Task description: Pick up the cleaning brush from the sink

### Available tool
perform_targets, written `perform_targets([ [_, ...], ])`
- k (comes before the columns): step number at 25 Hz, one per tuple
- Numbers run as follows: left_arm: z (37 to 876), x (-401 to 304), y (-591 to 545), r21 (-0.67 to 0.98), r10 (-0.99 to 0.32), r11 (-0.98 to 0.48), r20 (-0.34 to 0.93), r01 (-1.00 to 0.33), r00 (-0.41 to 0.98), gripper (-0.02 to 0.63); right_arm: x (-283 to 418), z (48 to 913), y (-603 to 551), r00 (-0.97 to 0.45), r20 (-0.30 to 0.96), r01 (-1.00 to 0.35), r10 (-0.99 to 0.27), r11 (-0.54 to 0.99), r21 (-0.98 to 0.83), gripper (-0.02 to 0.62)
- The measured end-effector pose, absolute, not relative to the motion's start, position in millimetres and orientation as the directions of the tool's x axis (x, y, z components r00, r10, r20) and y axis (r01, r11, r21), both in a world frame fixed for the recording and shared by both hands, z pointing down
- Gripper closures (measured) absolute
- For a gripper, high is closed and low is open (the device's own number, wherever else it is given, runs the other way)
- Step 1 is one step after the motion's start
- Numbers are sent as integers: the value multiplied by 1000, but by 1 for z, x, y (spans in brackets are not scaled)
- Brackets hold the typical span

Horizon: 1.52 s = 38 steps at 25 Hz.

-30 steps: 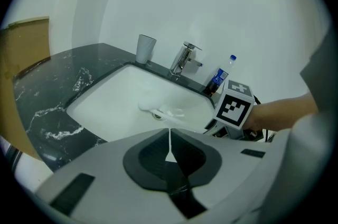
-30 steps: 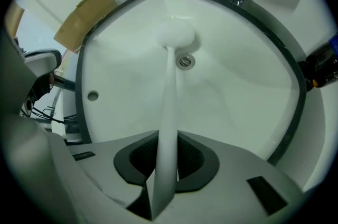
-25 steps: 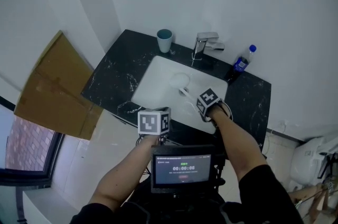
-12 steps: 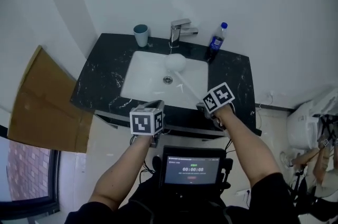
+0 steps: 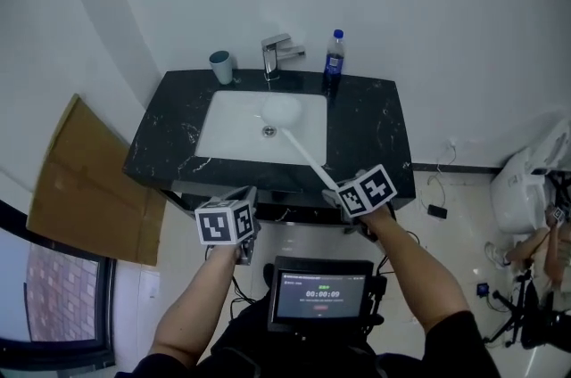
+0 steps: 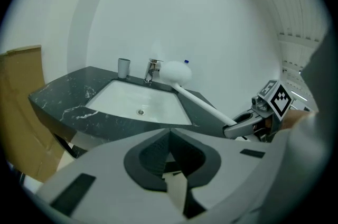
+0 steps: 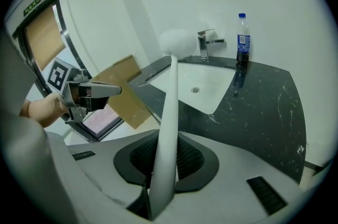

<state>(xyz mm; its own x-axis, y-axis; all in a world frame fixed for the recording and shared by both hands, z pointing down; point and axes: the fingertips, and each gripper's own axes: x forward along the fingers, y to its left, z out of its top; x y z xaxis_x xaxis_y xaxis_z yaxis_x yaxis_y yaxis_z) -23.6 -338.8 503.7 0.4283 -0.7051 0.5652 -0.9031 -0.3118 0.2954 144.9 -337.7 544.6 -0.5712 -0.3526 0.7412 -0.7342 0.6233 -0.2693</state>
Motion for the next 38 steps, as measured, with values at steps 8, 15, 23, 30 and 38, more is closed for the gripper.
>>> perform_targets([
  [8, 496, -17, -270, 297, -715, -325, 544, -898, 438, 591, 135, 515, -272, -603, 644, -745, -471, 622, -241, 554],
  [15, 499, -35, -244, 304, -695, -379, 531, -874, 486, 592, 109, 493, -246, -576, 542, -806, -612, 537, -250, 554],
  [23, 454, -68, -238, 213, -834, -418, 296, -883, 466, 591, 98, 492, -215, -519, 433, -854, -737, 462, -239, 554],
  [30, 430, -107, -232, 119, -918, -383, 62, -916, 392, 591, 106, 486, -204, -487, 350, -873, -800, 432, -226, 554],
  [38, 425, -117, -211, 75, -917, -395, 30, -916, 398, 591, 129, 430, -197, -372, 110, -923, -922, 355, -149, 552],
])
